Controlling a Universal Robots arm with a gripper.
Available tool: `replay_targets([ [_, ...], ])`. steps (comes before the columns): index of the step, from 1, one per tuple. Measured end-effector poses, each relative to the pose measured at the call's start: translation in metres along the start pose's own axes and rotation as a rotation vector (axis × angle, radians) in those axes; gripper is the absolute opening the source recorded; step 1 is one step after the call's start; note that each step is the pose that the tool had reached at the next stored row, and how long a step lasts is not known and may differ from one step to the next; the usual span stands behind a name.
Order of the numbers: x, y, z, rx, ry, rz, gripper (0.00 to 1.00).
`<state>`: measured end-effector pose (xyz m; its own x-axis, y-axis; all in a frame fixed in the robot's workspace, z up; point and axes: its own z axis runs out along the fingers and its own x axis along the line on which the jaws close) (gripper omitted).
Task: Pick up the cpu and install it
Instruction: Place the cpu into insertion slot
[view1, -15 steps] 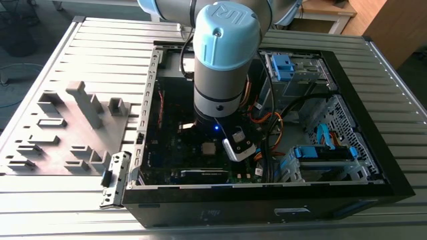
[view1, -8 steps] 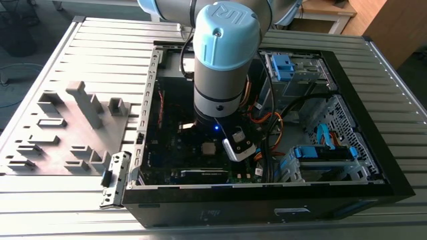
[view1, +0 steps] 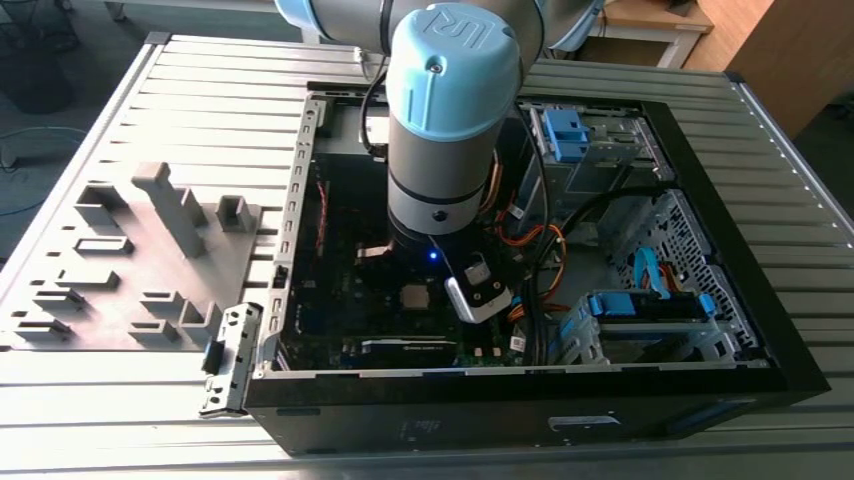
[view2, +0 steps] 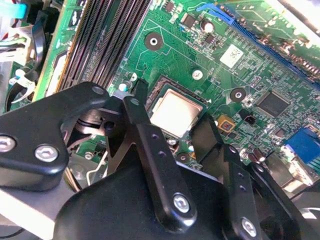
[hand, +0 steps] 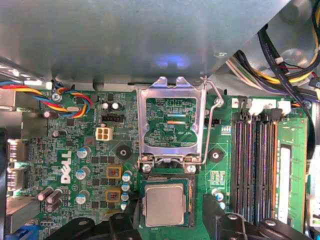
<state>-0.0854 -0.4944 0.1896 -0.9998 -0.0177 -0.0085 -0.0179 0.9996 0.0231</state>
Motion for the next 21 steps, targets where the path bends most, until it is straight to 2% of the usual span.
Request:
replay_targets([
  [6,0.0000,0.0000,0.0000,0.0001,0.0001,0.000,0.60],
  [7,0.0001,0.0000,0.0000,0.0000,0.0002,0.000,0.53],
  [8,0.0001,0.0000,-0.0001,0.0001,0.0003,0.000,0.53],
  [9,0.0001,0.0000,0.0000,0.0002,0.0001,0.000,0.47],
  [21,0.0000,0.0001,-0.0012,-0.0002,-0.0003,0.000,0.47],
])
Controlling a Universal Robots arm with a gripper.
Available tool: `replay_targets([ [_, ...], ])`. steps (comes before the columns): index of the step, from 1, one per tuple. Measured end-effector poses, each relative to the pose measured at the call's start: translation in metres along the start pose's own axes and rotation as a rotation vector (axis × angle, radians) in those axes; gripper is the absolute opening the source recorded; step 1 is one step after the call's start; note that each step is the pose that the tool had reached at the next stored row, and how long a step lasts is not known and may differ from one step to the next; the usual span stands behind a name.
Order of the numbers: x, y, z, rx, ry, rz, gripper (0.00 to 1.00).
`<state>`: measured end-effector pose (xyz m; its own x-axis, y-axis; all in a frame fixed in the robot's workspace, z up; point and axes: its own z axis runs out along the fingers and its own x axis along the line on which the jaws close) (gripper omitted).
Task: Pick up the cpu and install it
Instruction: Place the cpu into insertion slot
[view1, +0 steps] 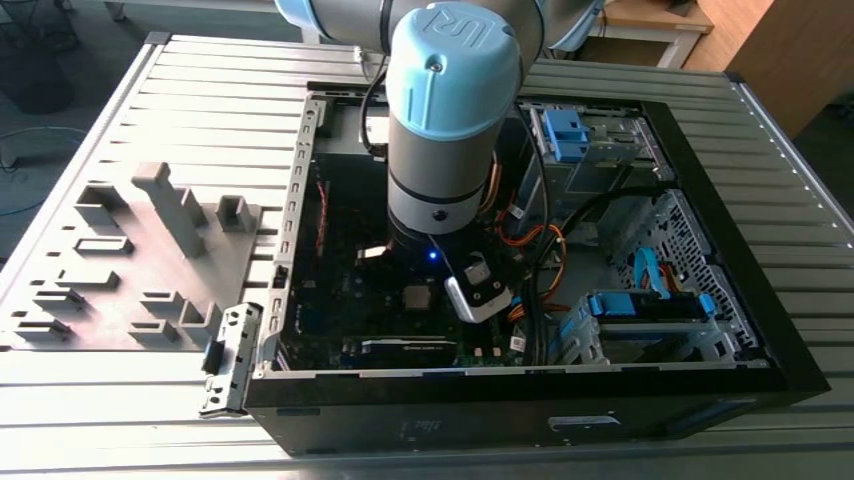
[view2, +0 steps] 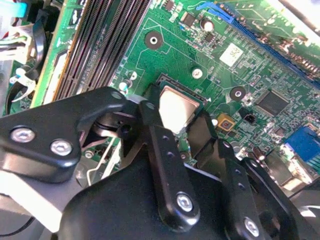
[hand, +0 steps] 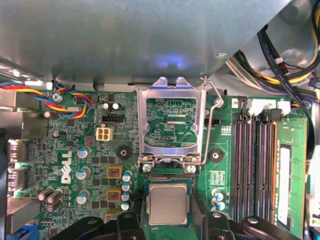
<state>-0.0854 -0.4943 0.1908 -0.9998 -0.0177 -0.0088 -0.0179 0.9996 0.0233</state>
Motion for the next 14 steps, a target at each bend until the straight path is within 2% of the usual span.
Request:
replay_targets([
  [14,0.0001,-0.0001,0.0007,0.0008,0.0002,0.000,0.47],
])
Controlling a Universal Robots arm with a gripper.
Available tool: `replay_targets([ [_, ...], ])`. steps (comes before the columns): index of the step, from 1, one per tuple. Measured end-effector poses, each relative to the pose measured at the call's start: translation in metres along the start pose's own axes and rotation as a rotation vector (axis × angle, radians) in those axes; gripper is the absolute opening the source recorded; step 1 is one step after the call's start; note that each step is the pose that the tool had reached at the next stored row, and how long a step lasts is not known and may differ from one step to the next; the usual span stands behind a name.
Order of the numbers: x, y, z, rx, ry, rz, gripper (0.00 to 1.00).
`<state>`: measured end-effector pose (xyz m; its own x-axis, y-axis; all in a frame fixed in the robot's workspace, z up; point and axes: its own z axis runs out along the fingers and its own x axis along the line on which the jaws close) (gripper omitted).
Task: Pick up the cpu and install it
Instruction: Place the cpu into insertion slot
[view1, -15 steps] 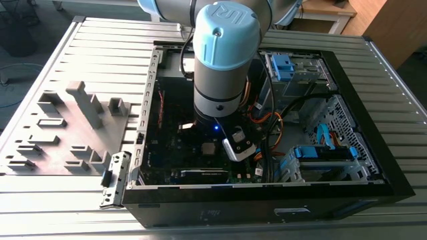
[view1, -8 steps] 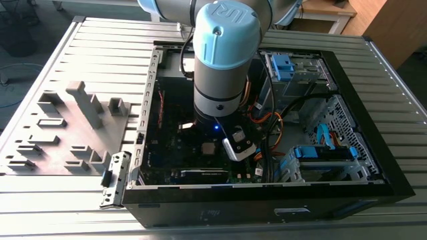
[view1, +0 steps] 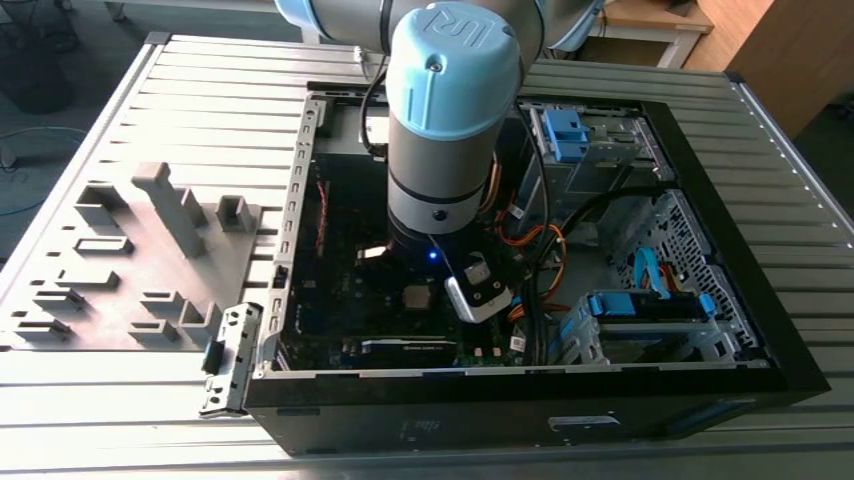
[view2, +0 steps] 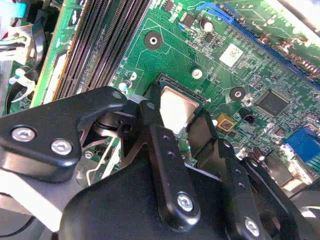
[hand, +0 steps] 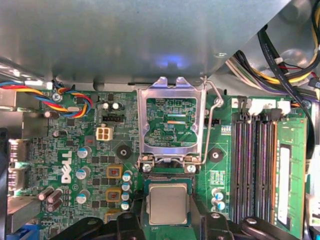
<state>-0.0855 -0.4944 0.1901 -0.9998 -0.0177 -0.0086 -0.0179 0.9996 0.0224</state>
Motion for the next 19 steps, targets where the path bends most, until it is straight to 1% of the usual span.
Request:
replay_targets([
  [9,-0.0001,0.0000,0.0002,-0.0002,-0.0004,0.000,0.49],
  [11,-0.0001,0.0000,0.0002,-0.0003,-0.0002,0.000,0.60],
  [12,-0.0001,0.0000,0.0002,-0.0002,-0.0004,0.000,0.60],
  [13,-0.0001,0.0000,0.0002,-0.0003,-0.0002,0.000,0.66],
  [19,-0.0003,0.0000,0.0003,0.0002,0.0001,0.000,0.66],
])
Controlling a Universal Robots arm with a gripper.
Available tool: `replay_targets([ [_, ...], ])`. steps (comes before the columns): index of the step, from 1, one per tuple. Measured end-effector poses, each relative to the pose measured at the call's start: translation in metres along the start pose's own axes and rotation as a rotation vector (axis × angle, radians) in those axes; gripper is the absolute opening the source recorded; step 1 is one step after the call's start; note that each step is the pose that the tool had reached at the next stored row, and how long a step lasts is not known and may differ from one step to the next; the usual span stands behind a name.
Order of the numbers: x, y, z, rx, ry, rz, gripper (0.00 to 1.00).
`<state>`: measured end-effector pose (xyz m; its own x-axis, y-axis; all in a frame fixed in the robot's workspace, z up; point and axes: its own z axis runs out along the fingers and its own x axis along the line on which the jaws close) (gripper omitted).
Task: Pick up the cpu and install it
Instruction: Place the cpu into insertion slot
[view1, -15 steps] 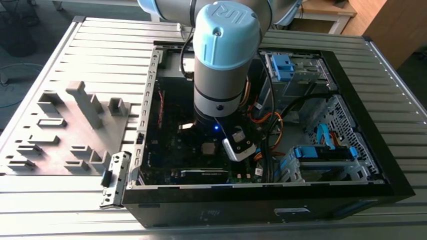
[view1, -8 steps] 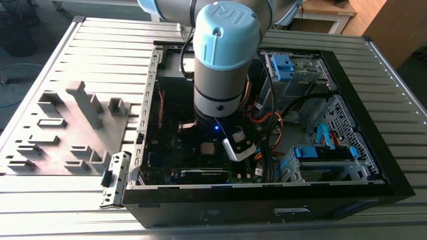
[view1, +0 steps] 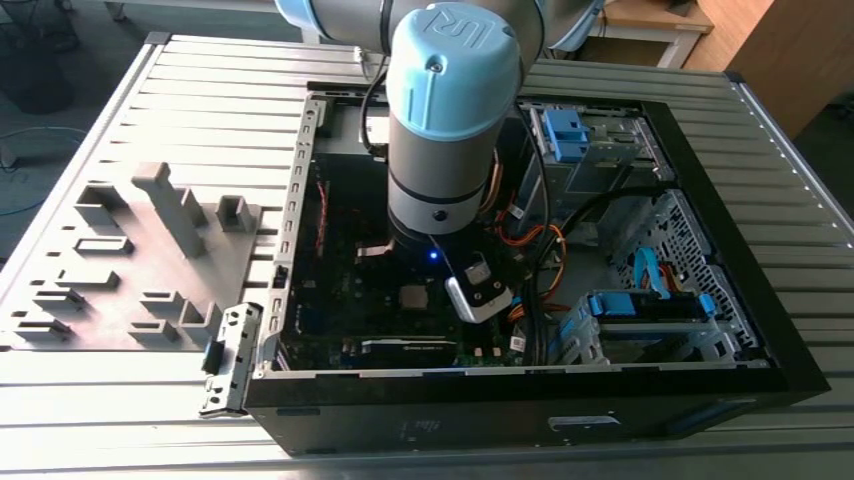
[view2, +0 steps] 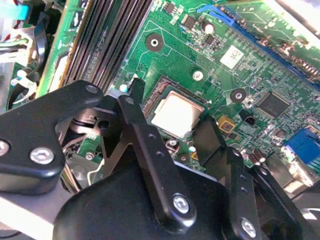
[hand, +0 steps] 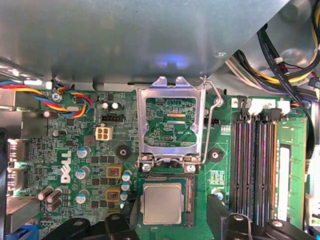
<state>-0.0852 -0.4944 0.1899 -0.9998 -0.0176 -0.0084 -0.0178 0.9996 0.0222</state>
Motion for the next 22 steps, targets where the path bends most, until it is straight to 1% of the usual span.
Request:
replay_targets([
  [2,-0.0018,0.0000,0.0002,-0.0001,0.0000,0.000,0.66],
  [5,-0.0077,-0.0003,-0.0001,0.0012,0.0005,0.002,0.66],
  [7,-0.0108,-0.0002,0.0003,0.0003,-0.0003,0.002,0.66],
  [12,-0.0111,-0.0002,0.0001,0.0002,-0.0002,0.002,0.66],
  [14,-0.0113,0.0000,-0.0016,-0.0009,-0.0009,0.002,0.66],
  [16,-0.0114,-0.0001,-0.0035,0.0000,-0.0007,0.001,0.66],
  [18,-0.0111,-0.0001,-0.0037,0.0000,-0.0003,0.002,0.66],
  [22,-0.0074,0.0000,-0.0038,0.0002,-0.0012,0.002,0.66],
])
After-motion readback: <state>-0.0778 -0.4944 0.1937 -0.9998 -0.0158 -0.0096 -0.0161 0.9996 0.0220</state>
